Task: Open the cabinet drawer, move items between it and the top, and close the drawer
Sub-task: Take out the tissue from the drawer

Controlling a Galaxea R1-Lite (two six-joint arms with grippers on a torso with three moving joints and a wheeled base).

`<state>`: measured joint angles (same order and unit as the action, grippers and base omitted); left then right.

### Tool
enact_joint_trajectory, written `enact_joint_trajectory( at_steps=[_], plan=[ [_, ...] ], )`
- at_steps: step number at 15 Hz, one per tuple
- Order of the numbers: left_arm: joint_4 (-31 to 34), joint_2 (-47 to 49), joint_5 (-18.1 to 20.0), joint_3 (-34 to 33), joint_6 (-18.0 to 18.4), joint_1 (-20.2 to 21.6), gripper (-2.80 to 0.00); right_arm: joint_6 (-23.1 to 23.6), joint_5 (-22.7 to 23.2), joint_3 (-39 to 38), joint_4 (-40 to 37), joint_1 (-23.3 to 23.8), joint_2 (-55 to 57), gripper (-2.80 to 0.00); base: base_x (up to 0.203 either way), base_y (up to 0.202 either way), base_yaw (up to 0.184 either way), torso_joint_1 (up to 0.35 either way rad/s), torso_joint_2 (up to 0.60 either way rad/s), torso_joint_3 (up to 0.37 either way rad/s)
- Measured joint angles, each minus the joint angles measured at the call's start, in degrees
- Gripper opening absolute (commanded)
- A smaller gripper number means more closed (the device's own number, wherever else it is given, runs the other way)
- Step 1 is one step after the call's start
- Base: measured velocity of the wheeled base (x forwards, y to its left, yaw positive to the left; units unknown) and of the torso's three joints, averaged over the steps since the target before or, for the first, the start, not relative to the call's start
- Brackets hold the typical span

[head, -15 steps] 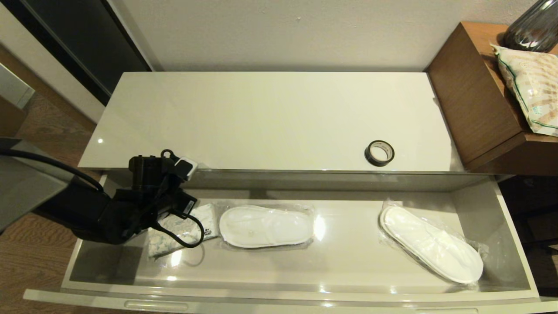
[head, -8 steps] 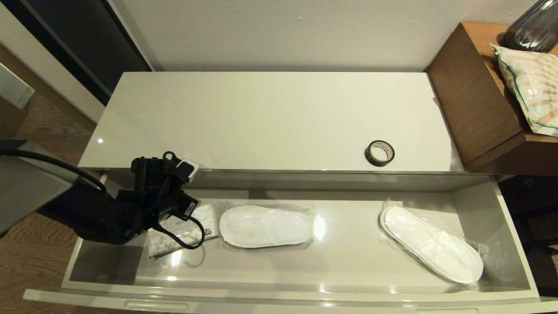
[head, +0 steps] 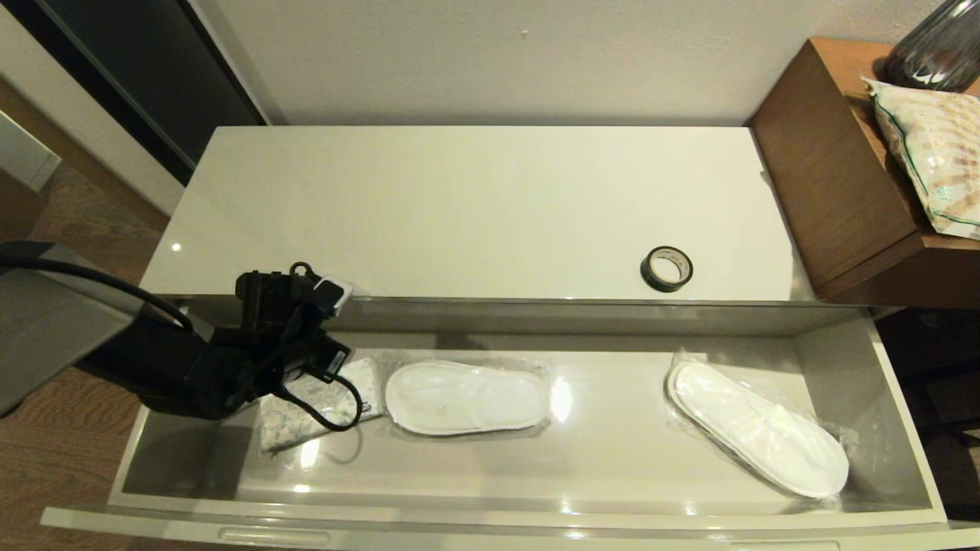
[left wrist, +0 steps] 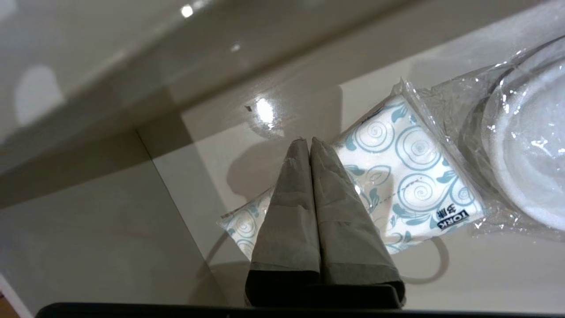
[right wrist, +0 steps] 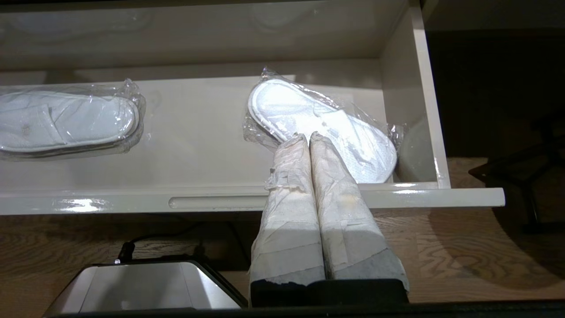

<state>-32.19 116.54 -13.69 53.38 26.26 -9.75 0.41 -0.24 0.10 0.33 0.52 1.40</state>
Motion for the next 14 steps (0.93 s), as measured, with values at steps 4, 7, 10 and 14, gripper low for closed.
enact_joint_trajectory(
  at_steps=[4,7,10,14],
  plan=[
    [2.96,-0.17,0.30,0.11,0.03,-0.52,-2.80,0.00,-0.01,0.00,0.00,0.00,0.00,-2.80,0.000,0.000,0.000,0.000,0.00,0.000],
    [4.14,-0.61,0.03,-0.08,-0.31,-1.57,-2.80,0.02,0.02,0.00,-0.02,0.00,0.00,-2.80,0.000,0.000,0.000,0.000,0.00,0.000],
    [4.70,-0.80,-0.61,-0.68,-0.65,-1.88,-2.80,0.00,0.00,0.00,0.00,0.02,0.00,-2.80,0.000,0.000,0.000,0.000,0.00,0.000],
    [4.92,-1.38,-0.56,-1.14,-0.71,-1.90,-2.80,0.00,0.00,0.00,-0.02,0.02,0.00,-2.80,0.000,0.000,0.000,0.000,0.00,0.000]
  ],
)
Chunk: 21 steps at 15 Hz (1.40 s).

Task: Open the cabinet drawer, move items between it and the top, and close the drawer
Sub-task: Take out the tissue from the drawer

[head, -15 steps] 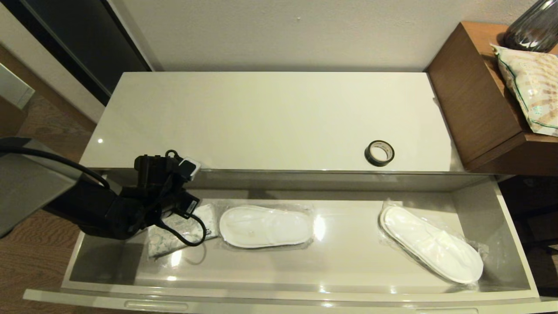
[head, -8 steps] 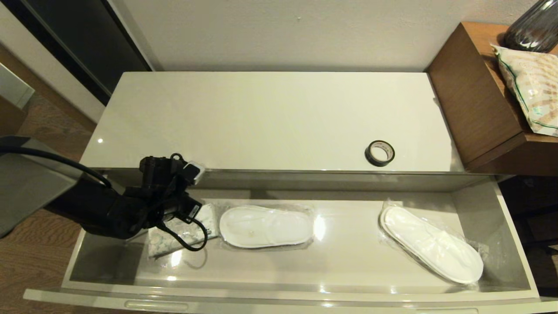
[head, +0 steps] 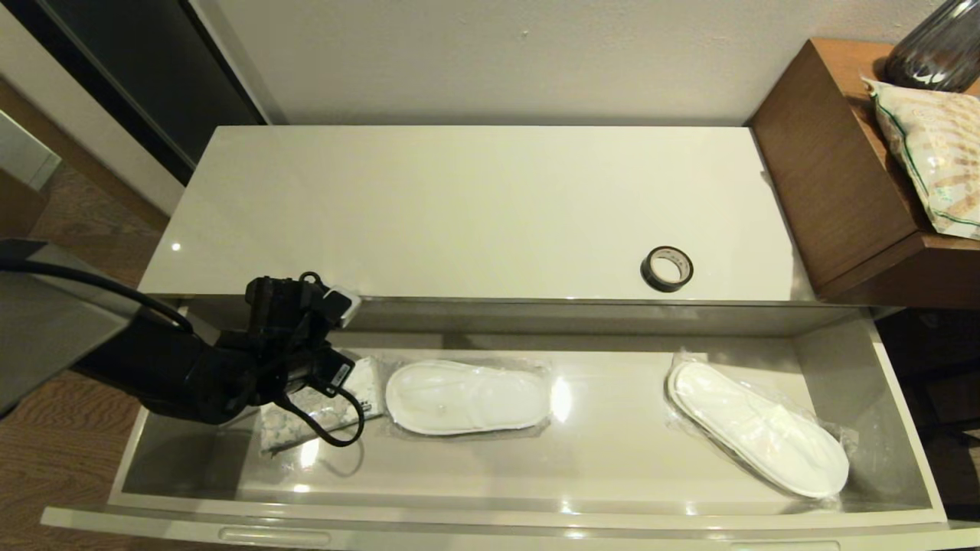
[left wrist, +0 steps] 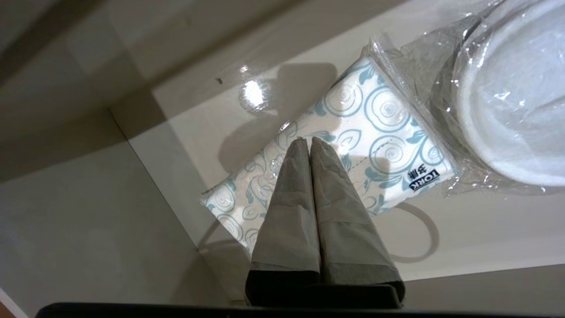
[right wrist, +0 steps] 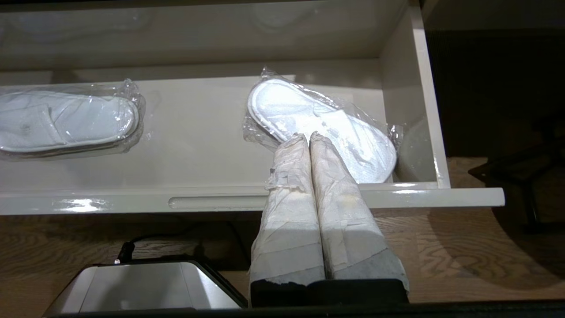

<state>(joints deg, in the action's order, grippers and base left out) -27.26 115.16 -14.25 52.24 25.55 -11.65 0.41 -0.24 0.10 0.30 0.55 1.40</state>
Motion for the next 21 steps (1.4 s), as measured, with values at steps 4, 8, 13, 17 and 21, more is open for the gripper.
enact_joint_trajectory(
  at_steps=[4,8,13,17,21],
  plan=[
    [-0.71,-0.57,0.04,-1.85,-0.45,-0.02,-2.80,0.00,-0.02,0.00,0.02,-0.02,0.00,-2.80,0.000,0.000,0.000,0.000,0.00,0.000],
    [-0.07,-1.35,0.01,-3.30,-1.53,-0.02,-2.80,0.00,0.00,0.00,0.02,-0.02,0.00,-2.80,0.000,0.000,0.000,0.000,0.00,0.000],
    [2.70,-3.66,0.77,-6.98,-1.68,0.00,-2.80,0.00,-0.02,0.00,0.00,-0.02,0.00,-2.80,0.000,0.000,0.000,0.000,0.00,0.000],
    [7.02,-6.23,1.10,-7.61,-4.23,-0.11,-2.80,0.00,0.00,0.00,0.01,-0.02,0.00,-2.80,0.000,0.000,0.000,0.000,0.00,0.000],
    [7.18,-7.19,0.65,-8.66,-5.44,-0.50,-2.80,0.00,-0.01,0.00,0.02,-0.02,0.00,-2.80,0.000,0.000,0.000,0.000,0.00,0.000]
  ],
)
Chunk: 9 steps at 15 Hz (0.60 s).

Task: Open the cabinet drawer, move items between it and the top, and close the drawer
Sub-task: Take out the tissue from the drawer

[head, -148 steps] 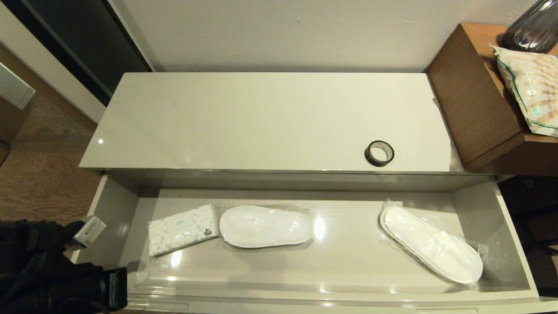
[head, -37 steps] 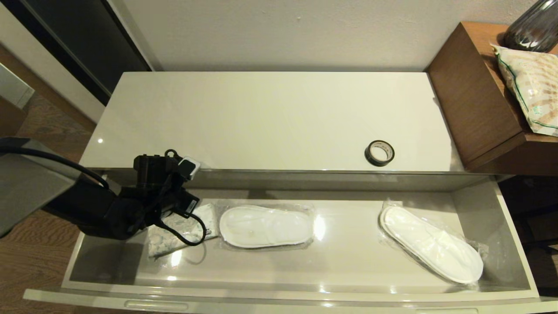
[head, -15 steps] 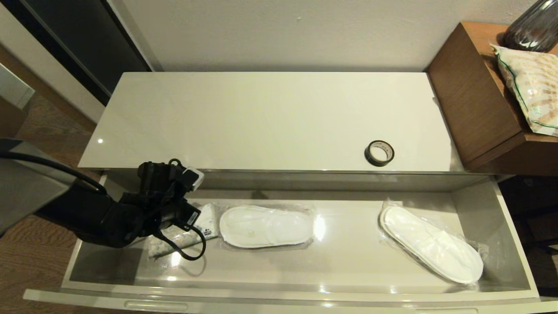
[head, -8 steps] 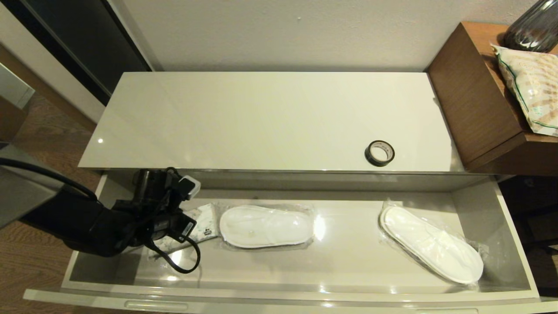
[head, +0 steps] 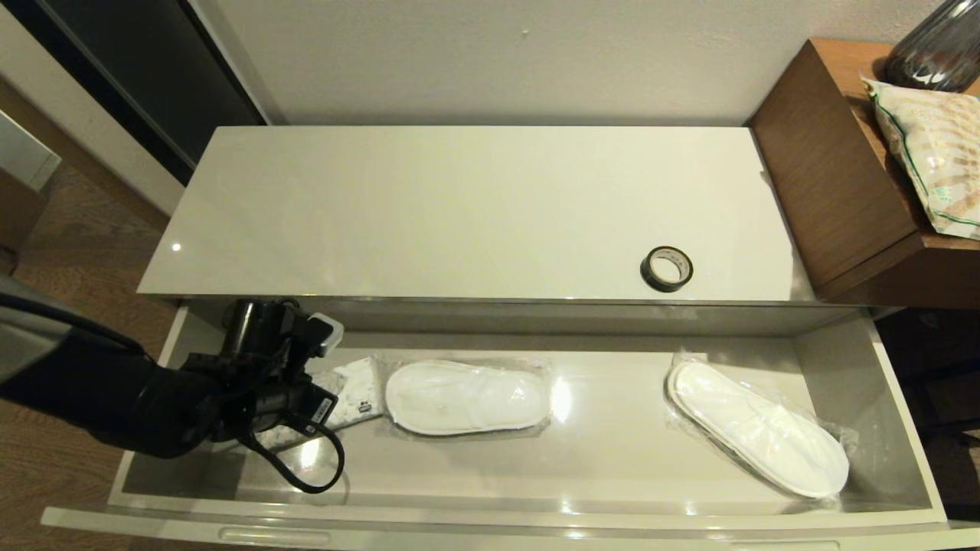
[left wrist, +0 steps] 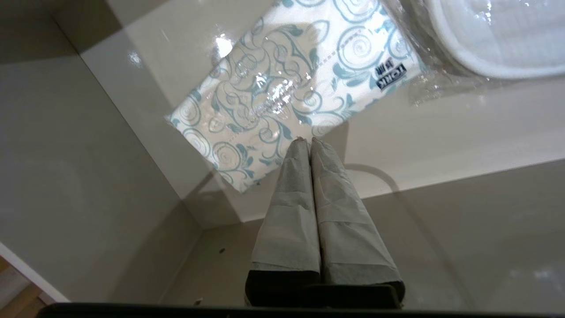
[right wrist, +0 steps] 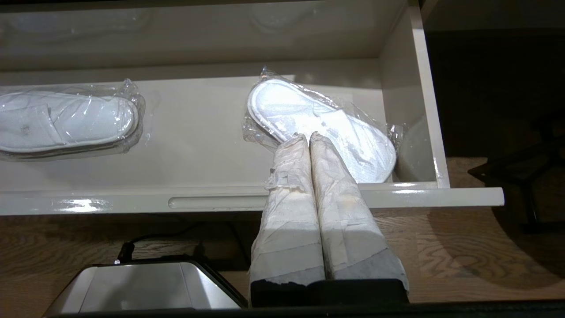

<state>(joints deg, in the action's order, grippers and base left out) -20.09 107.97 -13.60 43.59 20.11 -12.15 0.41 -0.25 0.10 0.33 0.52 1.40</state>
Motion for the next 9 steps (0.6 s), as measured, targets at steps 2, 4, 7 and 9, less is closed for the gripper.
enact_joint_trajectory(
  at_steps=[2,4,7,9],
  plan=[
    [1.45,-1.09,0.41,-0.49,0.21,-0.06,-2.80,0.01,-0.02,0.00,-0.02,0.00,0.00,-2.80,0.000,0.000,0.000,0.000,0.00,0.000],
    [1.63,-1.87,0.26,-0.95,0.11,-0.31,-2.80,0.00,0.01,0.00,0.00,0.00,0.00,-2.80,0.000,0.000,0.000,0.000,0.00,0.000],
    [1.20,-3.10,-0.04,-3.12,0.06,-0.72,-2.80,0.00,-0.02,0.00,-0.02,0.00,0.00,-2.80,0.000,0.000,0.000,0.000,0.00,0.000],
    [1.39,-3.96,0.37,-5.77,0.06,-0.83,-2.80,0.00,-0.02,0.00,0.00,0.00,0.00,-2.80,0.000,0.000,0.000,0.000,0.00,0.000]
  ],
)
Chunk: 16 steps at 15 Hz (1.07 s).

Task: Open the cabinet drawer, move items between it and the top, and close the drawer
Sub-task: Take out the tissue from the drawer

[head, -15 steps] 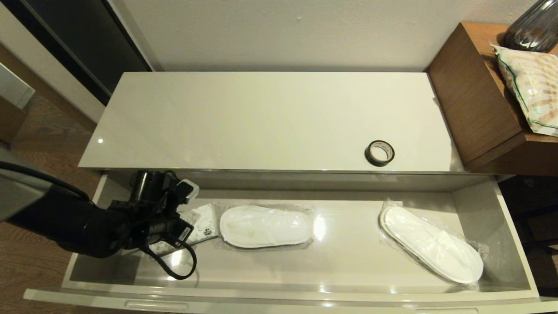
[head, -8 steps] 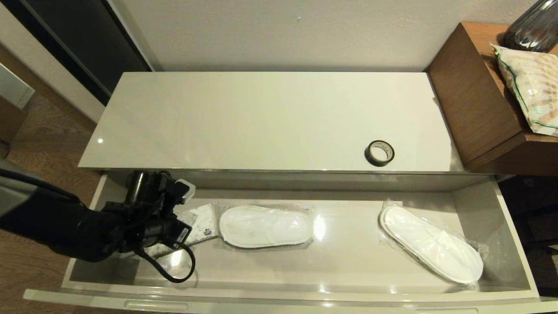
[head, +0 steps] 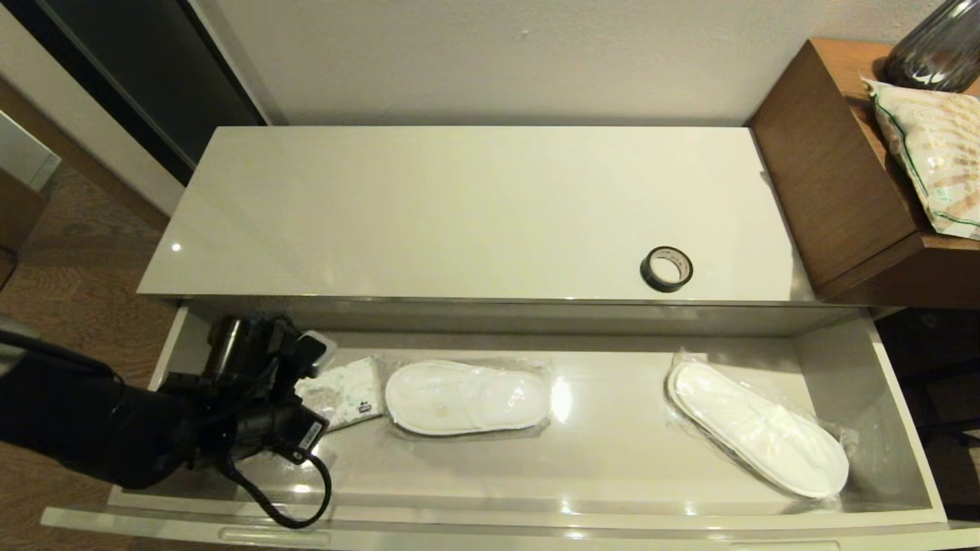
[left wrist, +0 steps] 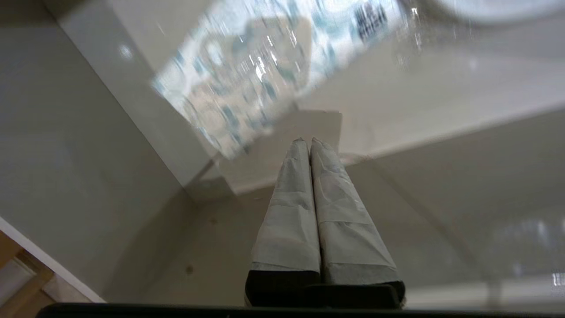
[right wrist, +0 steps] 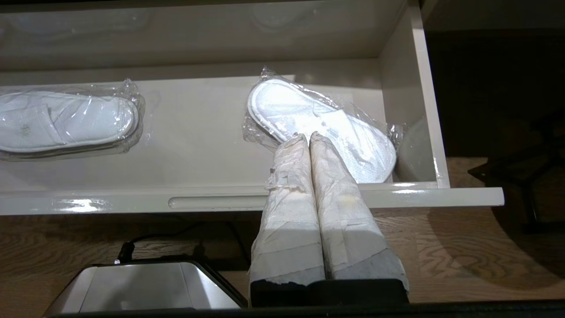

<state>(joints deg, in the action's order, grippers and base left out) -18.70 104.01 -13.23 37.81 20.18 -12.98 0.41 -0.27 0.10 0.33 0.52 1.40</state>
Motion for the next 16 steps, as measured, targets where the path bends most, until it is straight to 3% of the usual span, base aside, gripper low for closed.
enact_joint_trajectory(
  at_steps=[6,7,12,16],
  plan=[
    [-2.03,4.01,3.46,-1.90,-0.39,-0.02,-2.80,-0.01,0.00,0.00,0.00,0.00,0.00,-2.80,0.000,0.000,0.000,0.000,0.00,0.000],
    [-3.90,5.81,3.65,-1.31,-0.39,-0.02,0.00,-0.01,0.02,0.00,0.00,0.00,0.00,-2.80,0.000,0.000,0.000,0.000,0.00,0.000],
    [-20.92,15.71,1.93,1.92,0.57,0.12,0.00,0.00,0.00,0.00,0.00,0.00,0.00,-2.80,0.000,0.000,0.000,0.000,0.00,0.000],
    [-23.03,18.65,1.55,4.22,0.22,0.52,0.00,0.00,0.00,0.00,-0.02,0.00,0.00,-2.80,0.000,0.000,0.000,0.000,0.00,0.000]
  ],
)
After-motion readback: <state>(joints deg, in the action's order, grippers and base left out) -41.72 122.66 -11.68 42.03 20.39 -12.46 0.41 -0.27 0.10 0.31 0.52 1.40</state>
